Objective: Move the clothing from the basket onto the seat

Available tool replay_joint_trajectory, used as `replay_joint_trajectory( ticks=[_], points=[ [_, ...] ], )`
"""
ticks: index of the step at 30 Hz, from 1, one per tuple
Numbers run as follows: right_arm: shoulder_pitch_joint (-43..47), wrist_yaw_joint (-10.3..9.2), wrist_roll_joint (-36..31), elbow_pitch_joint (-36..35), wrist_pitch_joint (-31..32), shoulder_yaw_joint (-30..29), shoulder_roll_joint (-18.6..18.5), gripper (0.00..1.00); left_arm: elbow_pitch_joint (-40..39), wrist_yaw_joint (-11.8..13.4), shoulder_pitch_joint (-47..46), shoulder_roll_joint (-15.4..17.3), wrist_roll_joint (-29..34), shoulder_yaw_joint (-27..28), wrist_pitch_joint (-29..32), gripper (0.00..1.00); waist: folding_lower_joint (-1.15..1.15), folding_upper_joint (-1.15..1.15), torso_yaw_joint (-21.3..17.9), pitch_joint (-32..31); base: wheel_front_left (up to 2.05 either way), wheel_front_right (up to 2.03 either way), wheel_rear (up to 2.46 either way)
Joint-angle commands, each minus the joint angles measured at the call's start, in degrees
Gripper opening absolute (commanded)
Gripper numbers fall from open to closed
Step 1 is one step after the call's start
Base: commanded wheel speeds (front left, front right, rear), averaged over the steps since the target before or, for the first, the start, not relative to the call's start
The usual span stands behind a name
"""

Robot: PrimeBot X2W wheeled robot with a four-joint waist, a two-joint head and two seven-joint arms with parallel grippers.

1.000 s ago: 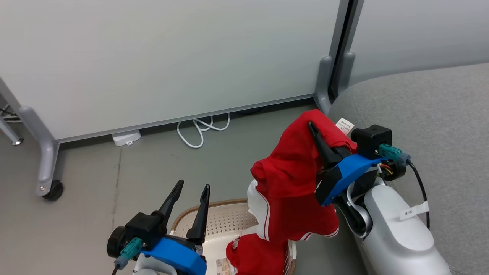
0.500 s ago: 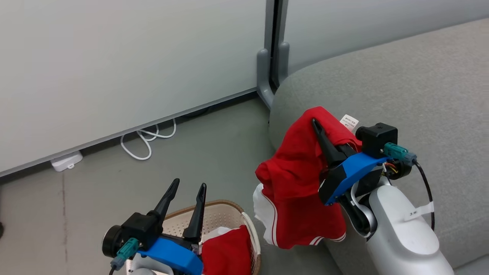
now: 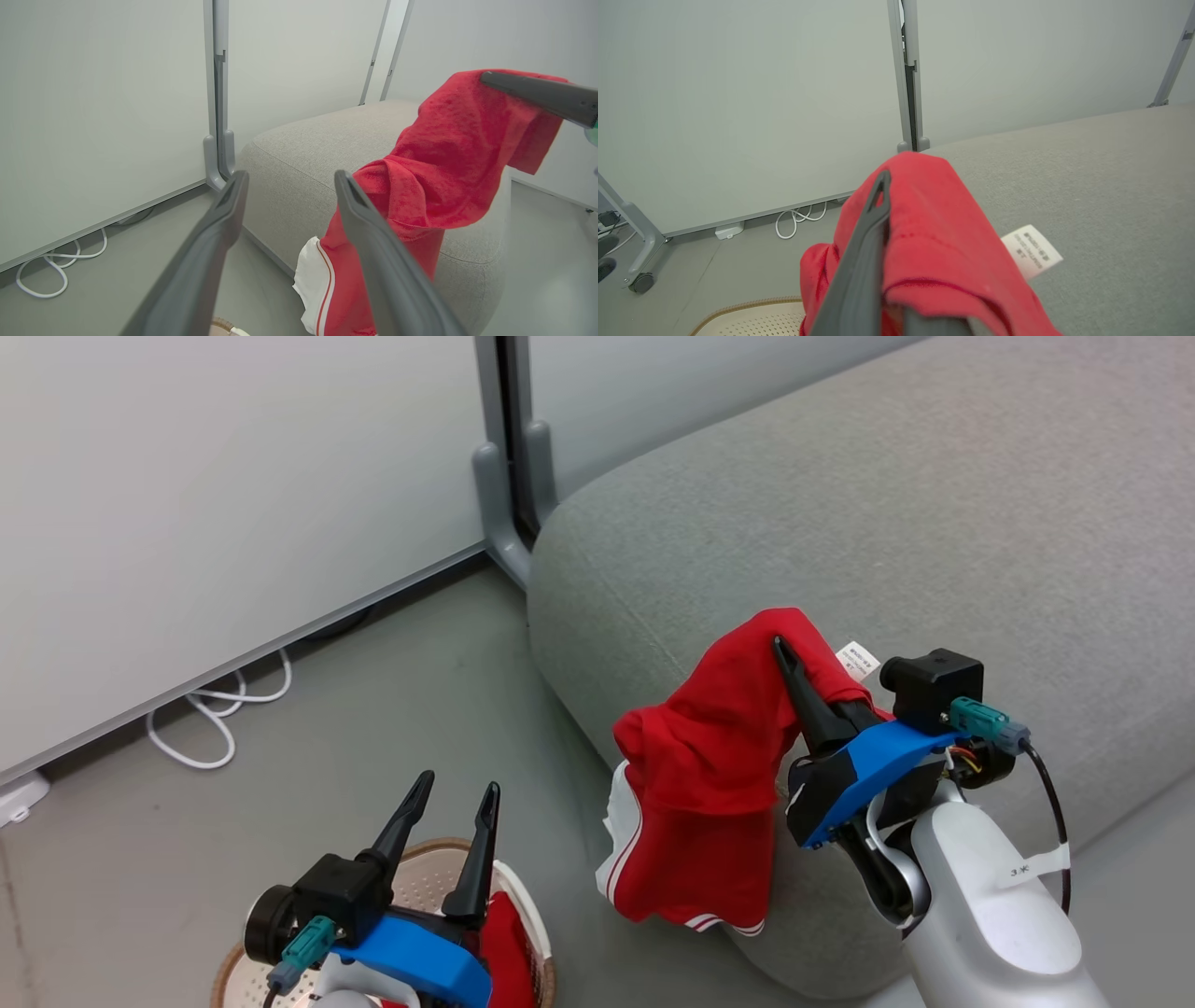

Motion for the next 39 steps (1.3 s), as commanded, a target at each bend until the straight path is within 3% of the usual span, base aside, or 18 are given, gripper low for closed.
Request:
replay_joint_trajectory(
  ticks=[1,9,21,28,33,39],
  points=[
    [0.4,0.03,0.0,-0.4,-0.2,0.0,0.1,0.00,0.1,-0.1,-0.6,0.2,0.0,0.4,-0.3,1.00,0.00,0.00,-1.2,0.2,0.00,0.00,0.00],
    [1.1,0.03,0.3,-0.8,-0.2,0.1,0.2,0.00,0.2,-0.1,-0.3,0.1,0.1,0.2,-0.3,1.00,0.00,0.00,-3.1,0.5,0.00,0.00,0.00],
    [-2.6,0.03,-0.7,-2.1,0.4,-3.1,-0.2,0.00,-0.7,-0.1,-1.8,1.0,0.7,-0.1,-0.3,1.00,0.00,0.00,-1.8,3.6,0.00,0.00,0.00],
    [-15.1,0.03,-1.3,-4.9,5.1,-9.7,-4.9,0.00,-2.6,-0.1,-5.2,3.4,2.3,-0.3,-0.3,1.00,0.00,0.00,-0.1,11.4,0.00,0.00,0.00],
    [-25.8,0.03,1.6,-5.1,8.8,-18.8,-9.1,0.00,-4.8,-0.1,-9.6,6.1,3.6,-0.7,-0.3,1.00,0.00,0.00,1.3,19.6,0.00,0.00,0.00],
    [-35.5,0.03,0.4,-4.5,10.5,-28.2,-16.2,0.00,-7.5,-0.1,-15.5,9.0,4.5,-2.4,-0.3,1.00,0.00,0.00,4.4,28.8,0.00,0.00,0.00]
  ],
)
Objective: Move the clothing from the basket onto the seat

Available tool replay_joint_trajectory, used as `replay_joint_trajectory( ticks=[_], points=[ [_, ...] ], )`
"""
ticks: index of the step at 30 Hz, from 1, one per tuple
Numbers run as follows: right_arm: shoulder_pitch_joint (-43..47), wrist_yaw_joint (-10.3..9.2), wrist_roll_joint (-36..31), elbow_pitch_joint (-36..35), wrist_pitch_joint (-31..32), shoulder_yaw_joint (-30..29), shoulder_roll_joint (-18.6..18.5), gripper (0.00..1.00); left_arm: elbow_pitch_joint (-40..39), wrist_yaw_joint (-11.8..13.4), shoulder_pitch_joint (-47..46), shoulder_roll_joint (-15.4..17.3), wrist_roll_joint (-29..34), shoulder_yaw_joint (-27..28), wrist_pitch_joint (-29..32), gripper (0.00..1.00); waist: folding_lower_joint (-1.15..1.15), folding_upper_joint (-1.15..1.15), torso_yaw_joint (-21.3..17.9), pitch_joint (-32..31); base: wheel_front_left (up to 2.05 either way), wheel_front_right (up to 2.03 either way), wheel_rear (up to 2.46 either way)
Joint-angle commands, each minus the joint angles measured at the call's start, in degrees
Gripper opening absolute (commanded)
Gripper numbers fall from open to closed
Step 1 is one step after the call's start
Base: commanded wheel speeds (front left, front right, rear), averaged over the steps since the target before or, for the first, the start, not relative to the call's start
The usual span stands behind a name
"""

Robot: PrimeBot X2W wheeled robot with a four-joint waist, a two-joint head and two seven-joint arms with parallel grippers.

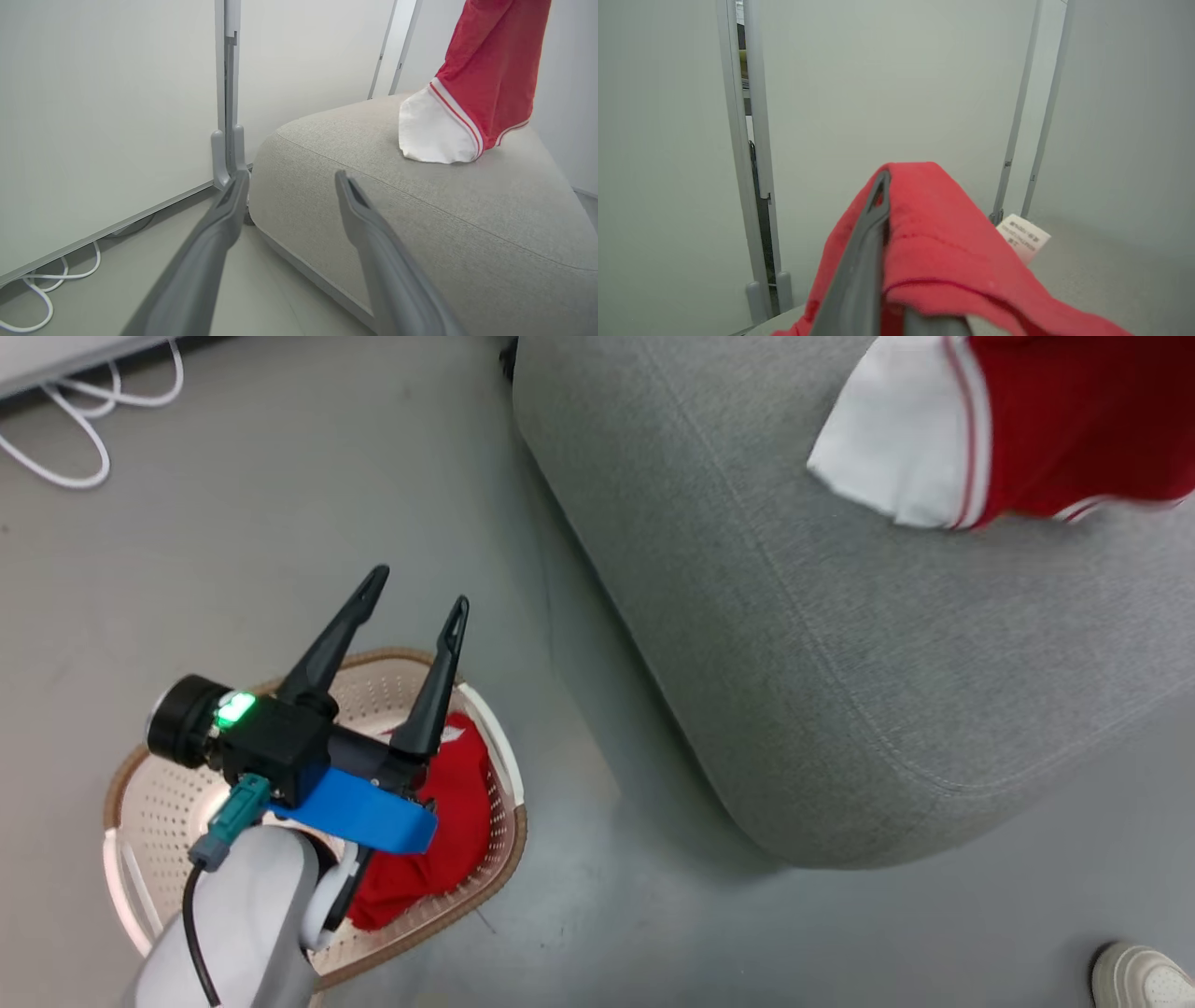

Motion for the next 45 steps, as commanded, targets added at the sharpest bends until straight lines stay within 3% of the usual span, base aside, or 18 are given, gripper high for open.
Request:
replay_joint_trajectory(
  ticks=[1,8,14,20,29,30,31,32,45],
  points=[
    [-1.6,0.03,-0.2,0.3,0.0,-0.9,-0.3,0.00,-0.6,-0.1,-1.5,1.0,0.5,-0.1,-0.3,1.00,-0.01,0.00,3.2,6.8,0.00,0.00,0.00],
    [-2.3,0.03,1.0,4.6,-2.5,-7.4,-1.1,0.00,-3.0,-0.1,-5.8,3.0,1.1,-1.2,-0.3,1.00,-0.01,0.00,5.9,14.1,0.00,0.00,0.00],
    [1.2,0.02,0.6,13.6,-7.5,-10.0,-0.4,0.00,-3.5,-0.1,-8.6,4.5,1.5,-3.1,-0.3,1.00,-0.01,0.00,7.9,18.0,0.00,0.00,0.00],
    [2.7,0.03,-0.4,21.5,-11.5,-11.7,0.8,0.00,-3.6,-0.1,-9.6,5.3,1.5,-2.8,-0.3,1.00,-0.01,0.00,8.6,19.0,0.00,0.00,0.00],
    [1.5,0.02,-0.8,27.4,-14.7,-10.4,0.4,0.00,-2.8,-0.1,-8.3,4.5,1.1,-2.4,-0.3,1.00,-0.01,0.00,8.7,17.2,0.00,0.00,0.00],
    [1.4,0.02,-0.9,27.8,-14.9,-10.1,0.4,0.21,-2.8,-0.1,-8.3,4.3,1.0,-2.3,-0.3,1.00,-0.01,0.00,8.7,17.0,0.00,0.00,0.00],
    [1.3,0.03,-1.1,28.2,-15.0,-9.9,0.3,0.48,-2.6,-0.1,-8.2,4.2,0.9,-2.3,-0.3,1.00,-0.01,0.00,8.7,16.7,0.00,0.00,0.00],
    [1.3,0.02,-1.2,28.5,-15.1,-9.7,0.2,1.00,-2.6,-0.1,-8.2,4.0,0.9,-2.3,-0.3,1.00,-0.01,0.00,8.7,16.5,0.00,0.00,0.00],
    [5.0,0.02,-1.2,30.2,-15.9,-7.0,0.3,1.00,-0.5,-0.1,-5.1,0.5,-0.6,-1.4,-0.3,1.00,-0.01,0.00,9.9,9.2,0.00,0.00,0.00]
  ],
)
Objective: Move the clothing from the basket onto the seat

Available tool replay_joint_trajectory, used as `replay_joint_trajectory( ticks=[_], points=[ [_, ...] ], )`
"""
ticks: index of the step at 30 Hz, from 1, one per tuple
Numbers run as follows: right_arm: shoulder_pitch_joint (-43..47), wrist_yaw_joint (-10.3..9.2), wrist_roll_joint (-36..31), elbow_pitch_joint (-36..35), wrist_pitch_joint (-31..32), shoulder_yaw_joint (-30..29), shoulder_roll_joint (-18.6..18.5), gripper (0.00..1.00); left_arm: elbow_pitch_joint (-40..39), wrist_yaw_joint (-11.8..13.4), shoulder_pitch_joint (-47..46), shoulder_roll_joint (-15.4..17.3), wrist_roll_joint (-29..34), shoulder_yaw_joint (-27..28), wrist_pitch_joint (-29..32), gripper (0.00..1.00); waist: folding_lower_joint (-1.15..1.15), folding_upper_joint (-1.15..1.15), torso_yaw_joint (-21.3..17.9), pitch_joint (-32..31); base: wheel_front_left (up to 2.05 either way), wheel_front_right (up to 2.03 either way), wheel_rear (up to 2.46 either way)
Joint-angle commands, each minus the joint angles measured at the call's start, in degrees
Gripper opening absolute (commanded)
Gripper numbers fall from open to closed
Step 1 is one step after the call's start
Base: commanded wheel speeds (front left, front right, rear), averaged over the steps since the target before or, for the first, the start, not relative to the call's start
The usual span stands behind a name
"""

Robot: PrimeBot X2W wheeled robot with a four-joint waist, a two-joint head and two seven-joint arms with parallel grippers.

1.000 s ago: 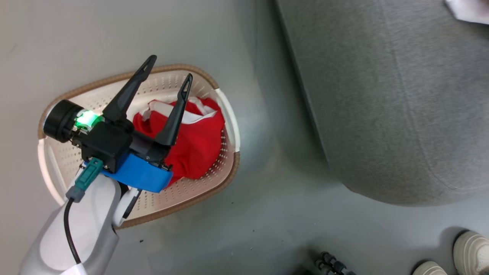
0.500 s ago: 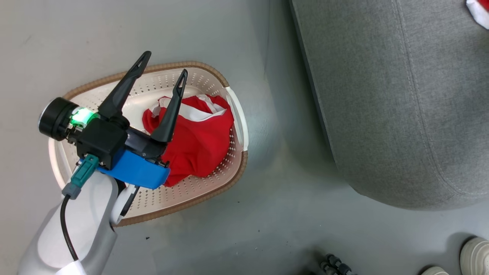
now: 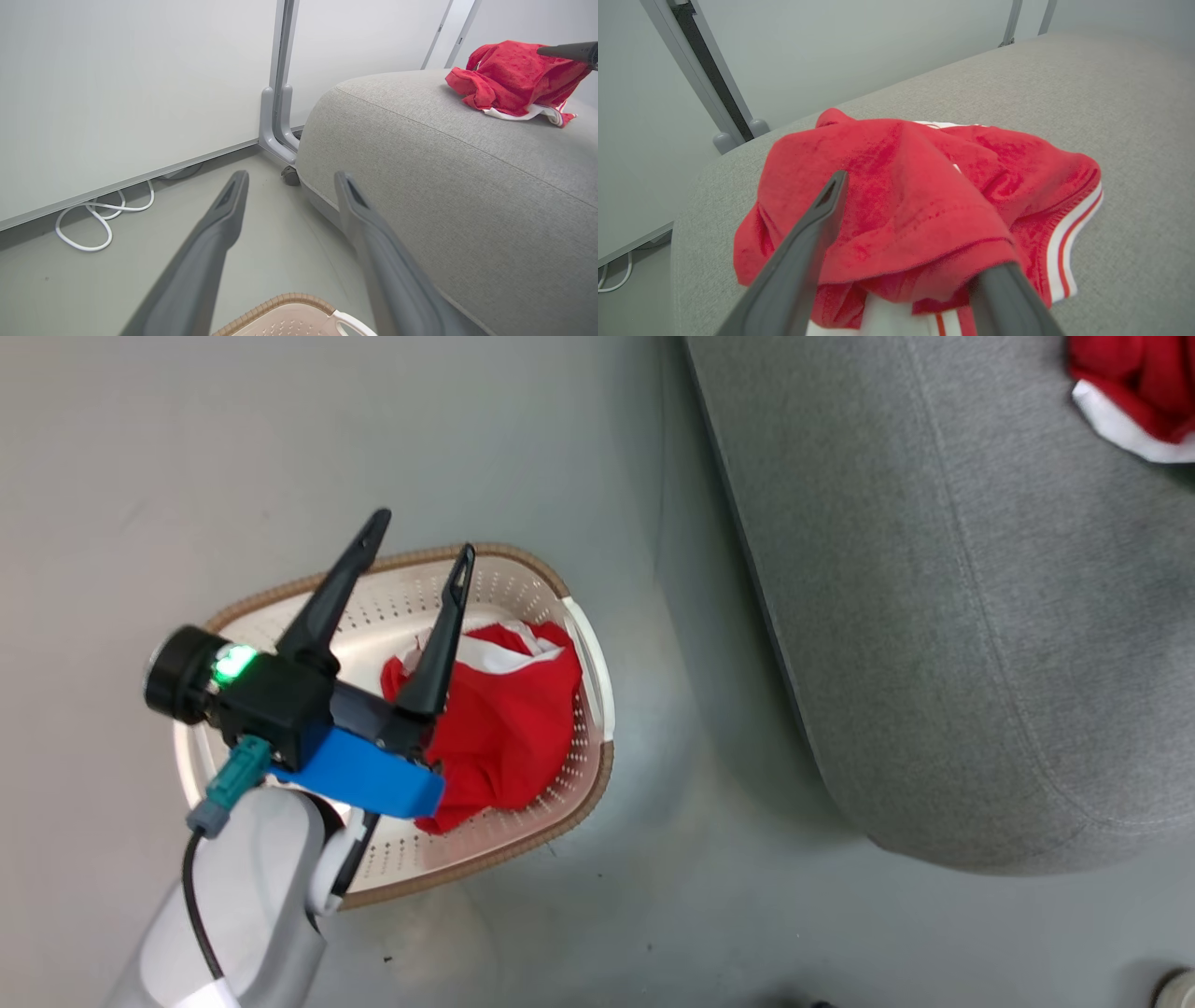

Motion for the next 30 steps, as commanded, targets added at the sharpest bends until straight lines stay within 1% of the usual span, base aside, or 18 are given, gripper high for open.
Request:
replay_joint_trajectory(
  ticks=[1,6,8,15,21,30],
  points=[
    [1.2,0.01,0.1,0.1,0.1,0.2,0.1,1.00,0.2,-0.1,0.8,-0.4,-0.2,0.2,-0.3,1.00,0.00,0.00,0.5,-2.5,0.00,0.00,0.00],
    [5.9,0.01,-0.5,0.4,0.9,2.0,-0.7,1.00,2.0,-0.1,4.5,-3.0,-1.5,1.4,-0.3,1.00,0.00,0.00,1.8,-9.5,0.00,0.00,0.00],
    [8.1,0.02,-0.7,0.2,1.4,3.1,-0.4,1.00,2.8,-0.1,6.5,-4.1,-1.9,2.4,-0.3,1.00,0.00,0.00,2.4,-12.5,0.00,0.00,0.00],
    [16.4,0.01,-1.9,-4.0,0.7,7.8,0.3,1.00,4.5,-0.1,13.5,-6.9,-2.9,5.7,-0.3,1.00,0.00,0.00,4.4,-21.9,0.00,0.00,0.00],
    [25.5,0.01,-1.6,-12.0,0.5,10.8,1.9,1.00,4.8,-0.1,18.3,-8.3,-3.0,8.4,-0.3,1.00,0.00,0.00,7.0,-27.5,0.00,0.00,0.00],
    [38.9,0.01,-3.2,-28.9,2.4,14.6,7.0,1.00,5.6,-0.1,22.1,-8.3,-2.9,11.1,-0.3,1.00,0.00,0.00,10.8,-32.4,0.00,0.00,0.00]
  ],
)
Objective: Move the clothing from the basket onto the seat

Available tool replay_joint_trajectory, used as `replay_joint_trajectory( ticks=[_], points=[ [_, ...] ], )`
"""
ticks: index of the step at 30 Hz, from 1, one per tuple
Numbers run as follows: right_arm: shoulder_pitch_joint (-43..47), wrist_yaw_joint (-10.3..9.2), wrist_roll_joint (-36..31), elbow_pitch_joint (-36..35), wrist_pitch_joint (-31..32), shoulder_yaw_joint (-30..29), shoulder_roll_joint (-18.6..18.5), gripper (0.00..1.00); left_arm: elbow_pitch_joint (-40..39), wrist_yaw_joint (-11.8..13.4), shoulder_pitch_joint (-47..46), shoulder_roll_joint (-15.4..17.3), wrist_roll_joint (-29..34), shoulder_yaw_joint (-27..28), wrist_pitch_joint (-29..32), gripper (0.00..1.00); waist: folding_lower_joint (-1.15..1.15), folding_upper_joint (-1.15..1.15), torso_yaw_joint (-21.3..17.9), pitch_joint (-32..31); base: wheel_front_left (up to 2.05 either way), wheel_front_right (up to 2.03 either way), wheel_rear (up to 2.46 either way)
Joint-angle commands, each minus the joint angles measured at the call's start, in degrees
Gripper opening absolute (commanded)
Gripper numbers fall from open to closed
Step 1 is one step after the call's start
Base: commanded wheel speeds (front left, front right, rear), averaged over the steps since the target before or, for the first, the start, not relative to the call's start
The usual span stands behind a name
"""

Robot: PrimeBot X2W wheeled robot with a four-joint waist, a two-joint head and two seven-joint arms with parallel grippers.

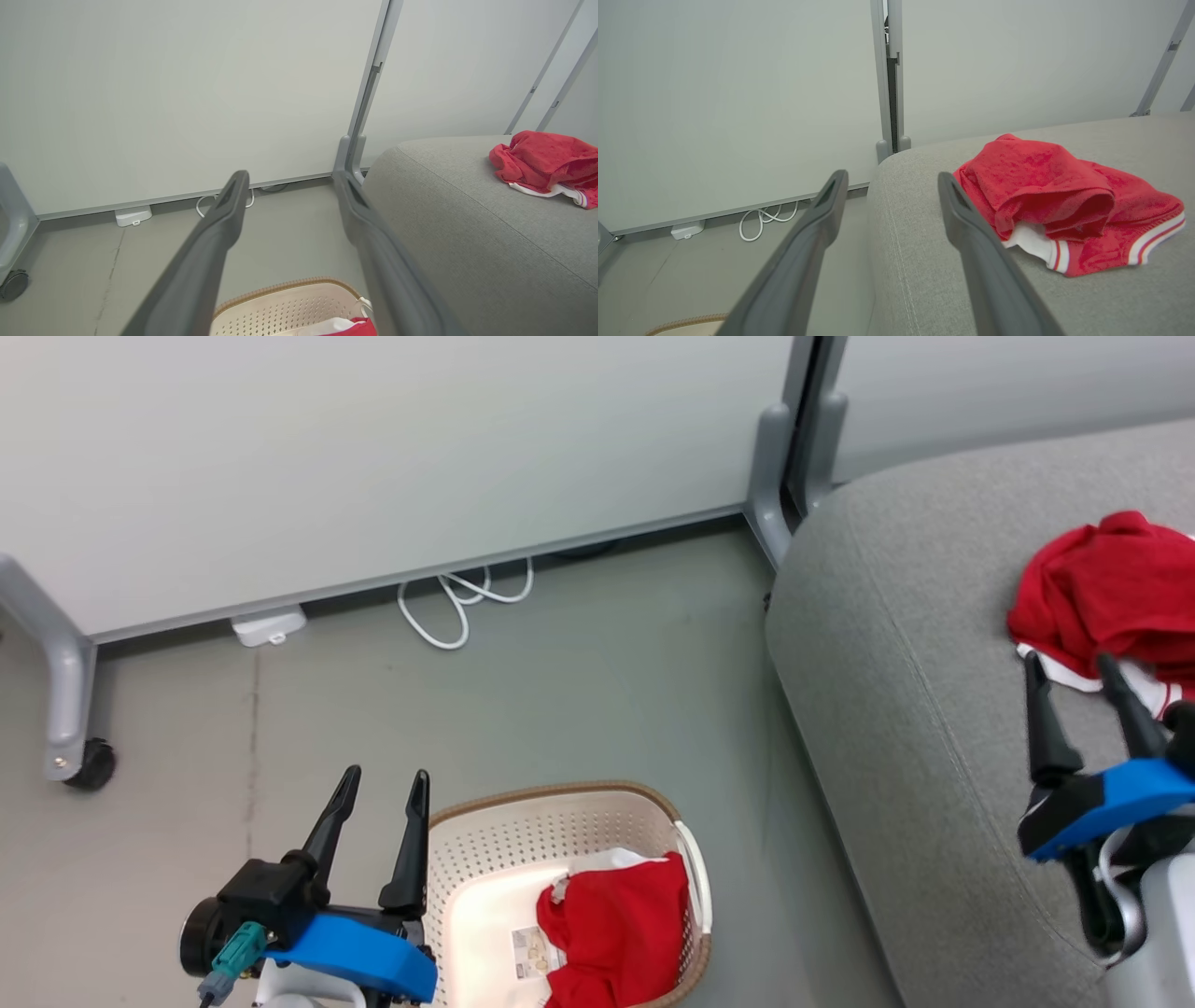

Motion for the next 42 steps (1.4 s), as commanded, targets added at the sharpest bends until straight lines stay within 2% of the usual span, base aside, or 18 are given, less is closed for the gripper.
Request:
replay_joint_trajectory(
  ticks=[1,8,16,28,42],
  points=[
    [1.9,0.03,-0.4,-1.5,0.4,0.4,0.7,1.00,0.2,-0.1,0.7,0.1,0.0,0.4,-0.3,1.00,0.02,0.00,1.8,-1.8,0.00,0.00,0.00],
    [10.7,0.03,-2.2,-11.6,2.5,0.3,5.4,1.00,2.0,-0.1,1.2,-0.3,0.2,2.2,-0.3,1.00,0.02,0.00,5.8,-3.9,0.00,0.00,0.00],
    [17.1,0.02,-3.8,-18.0,4.7,0.6,7.8,1.00,3.5,-0.1,1.3,-0.5,0.6,4.4,-0.2,1.00,0.02,0.00,8.0,-4.6,0.00,0.00,0.00],
    [19.9,0.03,-3.4,-20.4,6.0,1.9,9.3,1.00,3.8,-0.1,1.5,-0.5,1.1,5.2,-0.2,1.00,0.02,0.00,8.0,-4.9,0.00,0.00,0.00],
    [18.9,0.03,-2.5,-20.9,6.2,2.8,9.3,1.00,3.6,-0.1,1.0,-0.7,0.8,4.8,-0.2,1.00,0.02,0.00,7.3,-3.1,0.00,0.00,0.00]
  ],
)
